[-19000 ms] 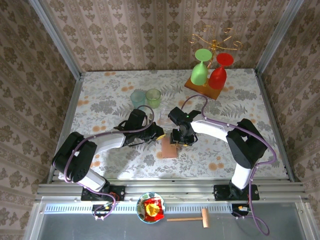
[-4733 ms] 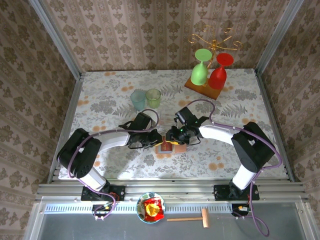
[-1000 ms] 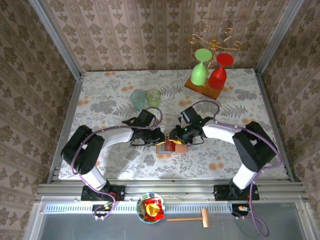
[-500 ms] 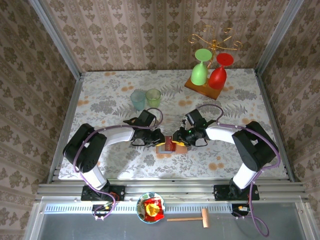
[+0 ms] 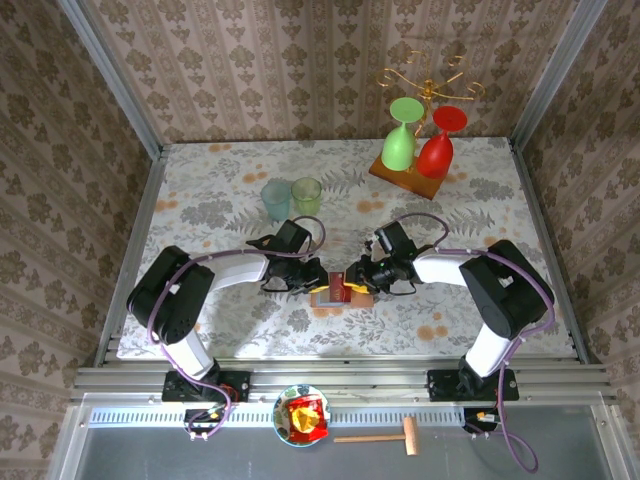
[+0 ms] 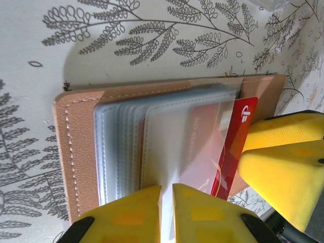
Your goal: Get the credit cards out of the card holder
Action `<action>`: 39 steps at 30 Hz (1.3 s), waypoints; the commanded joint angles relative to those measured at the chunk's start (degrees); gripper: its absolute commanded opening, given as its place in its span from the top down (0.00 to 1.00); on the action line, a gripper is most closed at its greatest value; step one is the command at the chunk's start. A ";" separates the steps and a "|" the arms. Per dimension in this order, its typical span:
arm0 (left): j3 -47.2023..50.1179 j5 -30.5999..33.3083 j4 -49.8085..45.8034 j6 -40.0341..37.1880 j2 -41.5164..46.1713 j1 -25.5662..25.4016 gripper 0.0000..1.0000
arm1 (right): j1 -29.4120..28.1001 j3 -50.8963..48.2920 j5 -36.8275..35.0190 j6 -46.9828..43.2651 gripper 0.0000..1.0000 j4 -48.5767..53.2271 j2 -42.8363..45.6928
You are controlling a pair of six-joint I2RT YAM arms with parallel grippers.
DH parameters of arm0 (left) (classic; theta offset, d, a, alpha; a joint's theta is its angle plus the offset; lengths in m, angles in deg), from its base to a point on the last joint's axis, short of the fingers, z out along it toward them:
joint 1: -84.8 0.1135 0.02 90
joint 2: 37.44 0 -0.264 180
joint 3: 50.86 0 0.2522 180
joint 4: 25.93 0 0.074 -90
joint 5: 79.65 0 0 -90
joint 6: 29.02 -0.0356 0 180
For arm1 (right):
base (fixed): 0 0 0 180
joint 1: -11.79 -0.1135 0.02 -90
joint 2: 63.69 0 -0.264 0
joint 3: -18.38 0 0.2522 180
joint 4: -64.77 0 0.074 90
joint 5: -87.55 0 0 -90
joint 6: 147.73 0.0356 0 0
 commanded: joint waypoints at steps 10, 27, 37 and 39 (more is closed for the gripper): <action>0.61 1.08 -2.52 -1.50 -0.11 0.40 0.86 | 0.41 -1.20 1.00 0.35 0.78 -1.34 -0.59; 1.05 1.36 -3.34 -1.76 0.31 0.68 0.86 | 1.64 -2.18 -1.19 -1.35 0.88 1.14 2.48; 1.15 1.38 -3.18 -1.67 0.35 0.74 0.86 | 1.77 -1.96 -0.47 -1.80 0.86 0.97 2.59; 0.99 1.35 -3.18 -1.70 0.27 0.74 0.86 | 1.82 -1.83 0.32 -1.72 0.82 0.50 2.10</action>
